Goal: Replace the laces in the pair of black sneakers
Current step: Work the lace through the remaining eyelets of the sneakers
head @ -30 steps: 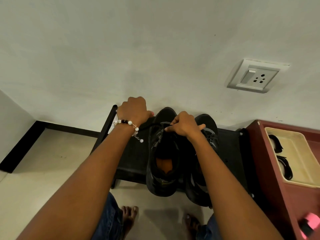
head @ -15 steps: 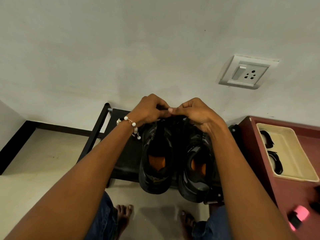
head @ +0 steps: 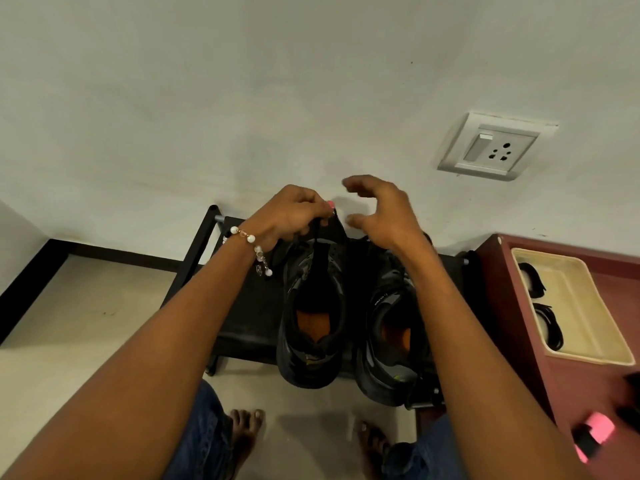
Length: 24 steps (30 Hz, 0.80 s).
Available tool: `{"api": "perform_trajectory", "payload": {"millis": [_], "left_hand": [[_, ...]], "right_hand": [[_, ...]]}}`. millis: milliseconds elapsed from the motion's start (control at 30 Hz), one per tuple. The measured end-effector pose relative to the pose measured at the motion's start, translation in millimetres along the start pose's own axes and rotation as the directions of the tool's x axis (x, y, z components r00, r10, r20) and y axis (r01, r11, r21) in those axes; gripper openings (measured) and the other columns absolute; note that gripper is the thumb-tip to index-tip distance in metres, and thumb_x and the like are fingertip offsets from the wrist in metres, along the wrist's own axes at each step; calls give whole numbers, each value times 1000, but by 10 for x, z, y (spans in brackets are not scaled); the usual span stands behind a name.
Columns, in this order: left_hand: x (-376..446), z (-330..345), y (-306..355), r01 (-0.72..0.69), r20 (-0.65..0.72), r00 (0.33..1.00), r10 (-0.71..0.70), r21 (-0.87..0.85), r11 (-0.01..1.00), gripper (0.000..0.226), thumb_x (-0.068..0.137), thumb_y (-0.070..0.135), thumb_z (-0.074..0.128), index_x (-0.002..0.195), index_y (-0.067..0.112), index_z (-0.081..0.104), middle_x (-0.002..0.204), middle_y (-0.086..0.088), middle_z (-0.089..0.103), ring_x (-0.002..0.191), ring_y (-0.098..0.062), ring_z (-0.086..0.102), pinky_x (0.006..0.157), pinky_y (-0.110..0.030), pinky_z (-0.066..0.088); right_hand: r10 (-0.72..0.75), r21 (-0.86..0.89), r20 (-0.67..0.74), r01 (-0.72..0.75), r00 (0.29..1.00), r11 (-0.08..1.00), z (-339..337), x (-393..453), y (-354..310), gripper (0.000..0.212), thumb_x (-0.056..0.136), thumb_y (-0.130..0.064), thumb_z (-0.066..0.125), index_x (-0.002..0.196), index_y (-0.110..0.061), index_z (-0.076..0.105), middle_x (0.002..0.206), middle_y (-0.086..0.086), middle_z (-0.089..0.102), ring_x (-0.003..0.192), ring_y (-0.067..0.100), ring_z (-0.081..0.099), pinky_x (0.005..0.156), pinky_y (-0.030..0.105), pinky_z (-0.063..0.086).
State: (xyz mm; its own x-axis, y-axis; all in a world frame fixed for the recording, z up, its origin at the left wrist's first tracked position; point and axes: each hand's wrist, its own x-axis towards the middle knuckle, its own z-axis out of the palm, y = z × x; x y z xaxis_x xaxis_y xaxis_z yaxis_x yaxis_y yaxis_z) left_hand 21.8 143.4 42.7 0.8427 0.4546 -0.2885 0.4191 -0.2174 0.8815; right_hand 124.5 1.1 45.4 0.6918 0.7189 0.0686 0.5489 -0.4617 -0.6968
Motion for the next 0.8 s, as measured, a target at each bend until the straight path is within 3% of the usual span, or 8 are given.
{"api": "perform_trajectory", "payload": {"millis": [200, 333, 400, 467, 567, 633, 700, 800], "left_hand": [[-35, -67, 23, -1, -24, 1000, -1, -66, 998, 18, 92, 24, 62, 81, 13, 71, 69, -2, 60, 51, -11, 42, 42, -18, 25], [59, -226, -78, 151, -232, 957, -176, -120, 981, 16, 91, 19, 61, 86, 6, 69, 77, -4, 67, 53, -12, 49, 40, -16, 30], [98, -272, -199, 216, -339, 921, -190, 40, 976, 15, 87, 16, 63, 80, 3, 67, 80, -9, 68, 56, -18, 57, 45, -16, 44], [134, -242, -285, 160, -384, 922, -51, 259, 952, 15, 84, 16, 66, 81, 1, 70, 89, -10, 72, 75, -24, 66, 71, -27, 55], [54, -87, -121, -127, -227, 954, 198, 293, 948, 20, 88, 23, 68, 106, 17, 74, 112, 4, 69, 98, -9, 62, 87, -21, 46], [11, 40, 1, -247, -71, 961, 268, 222, 943, 25, 91, 24, 66, 115, 22, 70, 115, 9, 67, 70, -3, 61, 71, -16, 48], [7, 105, 21, -248, 21, 969, 248, 164, 955, 20, 94, 21, 61, 111, 18, 72, 99, 7, 72, 46, -4, 52, 54, -17, 45], [27, 20, 6, -192, -5, 981, 194, 101, 976, 14, 94, 18, 61, 95, 12, 74, 73, 2, 71, 44, -1, 48, 50, -17, 40]], "right_hand": [[129, 355, 191, -191, 973, 915, 117, -26, -29, 34, 78, -5, 78, 111, -5, 67, 93, 17, 71, 81, 21, 70, 80, 28, 57], [255, 215, 221, -302, 941, 929, -122, -21, 250, 16, 84, -7, 74, 97, 0, 71, 79, 11, 71, 65, 18, 65, 77, 32, 57], [281, 157, 117, -297, 952, 942, -222, -17, 360, 5, 85, -12, 74, 87, -8, 73, 77, 8, 71, 69, 17, 65, 73, 30, 55], [286, 196, 28, -286, 958, 938, -273, -14, 380, 4, 87, -15, 72, 84, -12, 73, 79, 6, 71, 74, 17, 64, 69, 27, 52], [223, 221, 74, -234, 972, 947, -199, -16, 220, 6, 87, -19, 72, 85, -14, 73, 76, 2, 70, 74, 14, 63, 71, 30, 53], [152, 236, 120, -177, 981, 955, -110, -27, 71, 9, 87, -20, 72, 88, -12, 74, 72, 2, 69, 66, 9, 60, 67, 29, 51], [124, 256, 131, -155, 984, 954, -73, -22, -20, 11, 87, -19, 72, 89, -9, 75, 70, 1, 68, 54, 1, 56, 61, 26, 48], [173, 313, 148, -212, 974, 926, -130, -35, 0, 15, 85, -21, 75, 85, -6, 74, 64, 0, 66, 51, 6, 49, 55, 23, 43]]}}
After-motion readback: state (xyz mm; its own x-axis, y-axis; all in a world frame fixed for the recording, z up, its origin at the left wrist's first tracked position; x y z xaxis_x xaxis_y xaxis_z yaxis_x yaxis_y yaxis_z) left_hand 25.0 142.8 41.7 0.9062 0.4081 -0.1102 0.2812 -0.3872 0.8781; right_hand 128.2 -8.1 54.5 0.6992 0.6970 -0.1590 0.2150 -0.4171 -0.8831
